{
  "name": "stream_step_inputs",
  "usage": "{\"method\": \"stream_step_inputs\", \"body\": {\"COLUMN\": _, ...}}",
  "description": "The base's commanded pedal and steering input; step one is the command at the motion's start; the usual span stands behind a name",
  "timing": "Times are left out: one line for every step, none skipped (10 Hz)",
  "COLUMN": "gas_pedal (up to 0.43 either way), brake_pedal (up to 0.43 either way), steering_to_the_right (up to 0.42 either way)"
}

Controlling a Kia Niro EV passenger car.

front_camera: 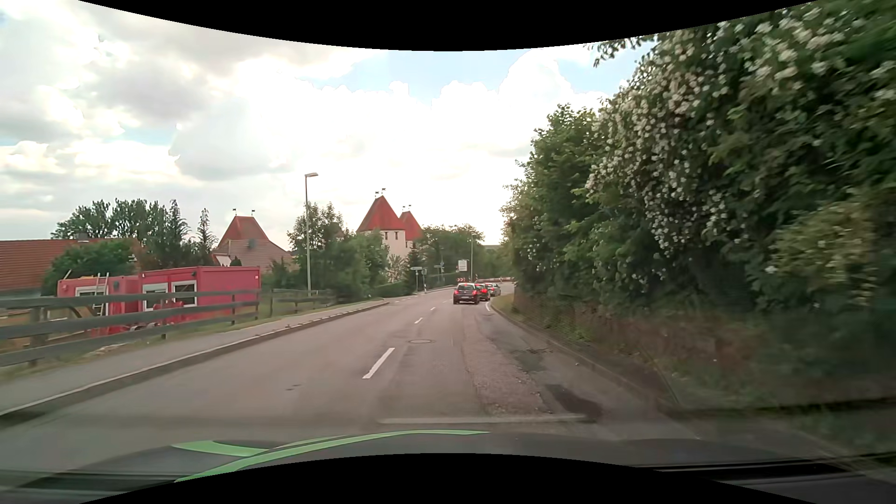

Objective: Follow the waypoints while adhering to traffic rules and regulations

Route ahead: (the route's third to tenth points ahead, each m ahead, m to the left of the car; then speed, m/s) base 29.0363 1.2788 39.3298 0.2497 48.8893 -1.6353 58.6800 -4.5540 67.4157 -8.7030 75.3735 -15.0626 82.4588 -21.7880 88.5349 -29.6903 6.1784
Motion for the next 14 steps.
{"method": "stream_step_inputs", "body": {"gas_pedal": 0.000, "brake_pedal": 0.226, "steering_to_the_right": 0.007}}
{"method": "stream_step_inputs", "body": {"gas_pedal": 0.000, "brake_pedal": 0.232, "steering_to_the_right": 0.007}}
{"method": "stream_step_inputs", "body": {"gas_pedal": 0.000, "brake_pedal": 0.226, "steering_to_the_right": 0.007}}
{"method": "stream_step_inputs", "body": {"gas_pedal": 0.000, "brake_pedal": 0.232, "steering_to_the_right": 0.007}}
{"method": "stream_step_inputs", "body": {"gas_pedal": 0.000, "brake_pedal": 0.232, "steering_to_the_right": 0.007}}
{"method": "stream_step_inputs", "body": {"gas_pedal": 0.000, "brake_pedal": 0.232, "steering_to_the_right": 0.007}}
{"method": "stream_step_inputs", "body": {"gas_pedal": 0.000, "brake_pedal": 0.232, "steering_to_the_right": 0.008}}
{"method": "stream_step_inputs", "body": {"gas_pedal": 0.000, "brake_pedal": 0.232, "steering_to_the_right": 0.008}}
{"method": "stream_step_inputs", "body": {"gas_pedal": 0.000, "brake_pedal": 0.232, "steering_to_the_right": 0.008}}
{"method": "stream_step_inputs", "body": {"gas_pedal": 0.000, "brake_pedal": 0.232, "steering_to_the_right": 0.009}}
{"method": "stream_step_inputs", "body": {"gas_pedal": 0.000, "brake_pedal": 0.232, "steering_to_the_right": 0.009}}
{"method": "stream_step_inputs", "body": {"gas_pedal": 0.000, "brake_pedal": 0.232, "steering_to_the_right": 0.010}}
{"method": "stream_step_inputs", "body": {"gas_pedal": 0.000, "brake_pedal": 0.232, "steering_to_the_right": 0.010}}
{"method": "stream_step_inputs", "body": {"gas_pedal": 0.000, "brake_pedal": 0.238, "steering_to_the_right": 0.010}}
